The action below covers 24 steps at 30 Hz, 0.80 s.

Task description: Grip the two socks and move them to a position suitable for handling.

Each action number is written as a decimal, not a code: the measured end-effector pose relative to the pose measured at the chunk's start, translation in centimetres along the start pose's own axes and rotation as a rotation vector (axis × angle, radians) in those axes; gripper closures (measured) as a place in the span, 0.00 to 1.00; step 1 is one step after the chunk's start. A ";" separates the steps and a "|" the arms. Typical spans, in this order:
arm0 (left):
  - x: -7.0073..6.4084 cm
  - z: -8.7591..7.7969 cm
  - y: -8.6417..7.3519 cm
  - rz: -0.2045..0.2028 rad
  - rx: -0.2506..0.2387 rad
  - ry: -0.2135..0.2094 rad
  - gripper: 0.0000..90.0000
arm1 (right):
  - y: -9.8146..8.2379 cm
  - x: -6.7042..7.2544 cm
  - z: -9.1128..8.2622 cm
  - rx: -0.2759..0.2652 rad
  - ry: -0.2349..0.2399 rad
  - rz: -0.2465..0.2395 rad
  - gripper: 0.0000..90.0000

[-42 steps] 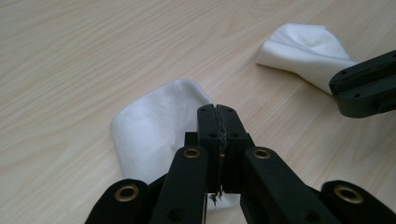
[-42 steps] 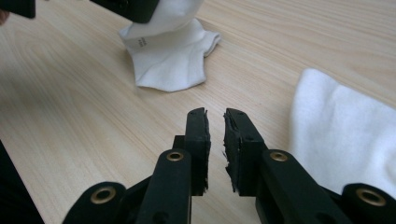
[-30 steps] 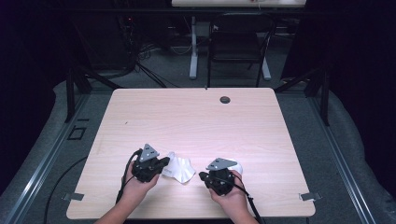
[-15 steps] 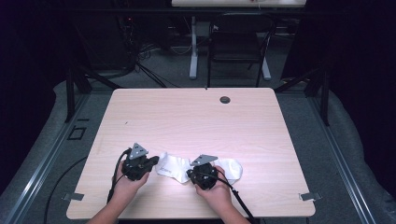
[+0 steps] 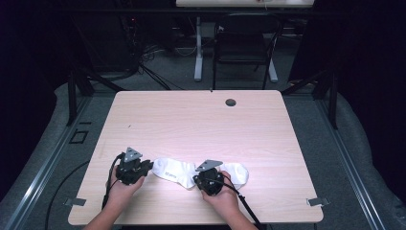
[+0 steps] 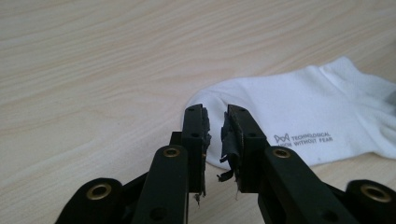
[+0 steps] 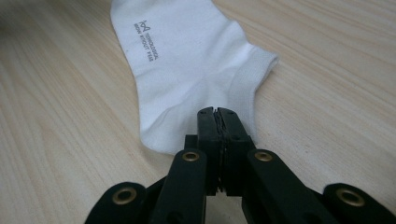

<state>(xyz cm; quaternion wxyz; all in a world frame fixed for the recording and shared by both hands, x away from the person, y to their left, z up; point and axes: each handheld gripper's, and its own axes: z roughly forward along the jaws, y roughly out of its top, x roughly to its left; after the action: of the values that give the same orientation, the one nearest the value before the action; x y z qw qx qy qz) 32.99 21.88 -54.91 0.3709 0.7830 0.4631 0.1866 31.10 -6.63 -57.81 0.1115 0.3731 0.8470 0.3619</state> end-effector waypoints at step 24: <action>-2.9 3.0 -1.3 0.125 0.079 -0.117 0.73 | -1.3 -0.4 -1.7 0.027 -0.016 0.002 0.99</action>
<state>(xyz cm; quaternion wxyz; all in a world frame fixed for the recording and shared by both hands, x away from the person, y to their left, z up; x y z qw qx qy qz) 32.70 18.57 -57.77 0.3536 0.8341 0.3979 0.1448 29.91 -8.46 -57.53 0.1127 0.3784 0.8505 0.3474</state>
